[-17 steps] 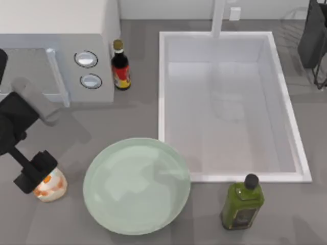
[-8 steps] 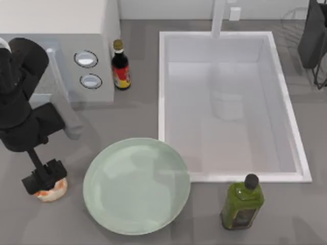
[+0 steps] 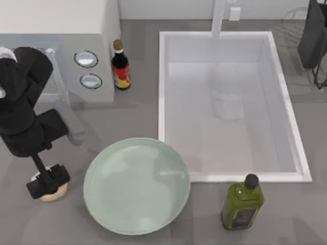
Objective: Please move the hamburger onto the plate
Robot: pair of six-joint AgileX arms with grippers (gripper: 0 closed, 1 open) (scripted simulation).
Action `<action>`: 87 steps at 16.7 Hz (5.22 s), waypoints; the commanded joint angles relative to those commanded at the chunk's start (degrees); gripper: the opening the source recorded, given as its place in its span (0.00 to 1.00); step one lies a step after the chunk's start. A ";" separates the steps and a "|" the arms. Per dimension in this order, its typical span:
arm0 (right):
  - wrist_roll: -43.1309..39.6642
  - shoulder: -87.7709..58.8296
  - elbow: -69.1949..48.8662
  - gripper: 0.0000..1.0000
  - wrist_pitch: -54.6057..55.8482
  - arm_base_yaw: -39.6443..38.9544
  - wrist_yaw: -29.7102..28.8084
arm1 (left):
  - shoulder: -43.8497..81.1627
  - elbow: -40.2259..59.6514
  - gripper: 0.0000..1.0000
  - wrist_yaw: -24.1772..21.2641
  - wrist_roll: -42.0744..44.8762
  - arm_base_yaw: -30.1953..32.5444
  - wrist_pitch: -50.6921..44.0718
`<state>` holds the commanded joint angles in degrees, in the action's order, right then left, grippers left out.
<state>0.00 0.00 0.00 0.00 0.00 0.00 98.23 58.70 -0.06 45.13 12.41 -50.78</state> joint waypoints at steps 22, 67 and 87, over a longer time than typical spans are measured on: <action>0.00 0.00 0.00 1.00 0.00 0.00 0.00 | 7.40 -7.14 0.17 -0.02 0.12 0.01 14.77; 0.00 0.00 0.00 1.00 0.00 0.00 0.00 | 7.52 18.74 0.00 -1.15 71.13 20.43 -14.57; 0.00 0.00 0.00 1.00 0.00 0.00 0.00 | 12.03 15.86 0.00 -0.90 95.82 27.52 -4.36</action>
<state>0.00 0.00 0.00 0.00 0.00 0.00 110.25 74.56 -0.97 140.95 39.93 -55.14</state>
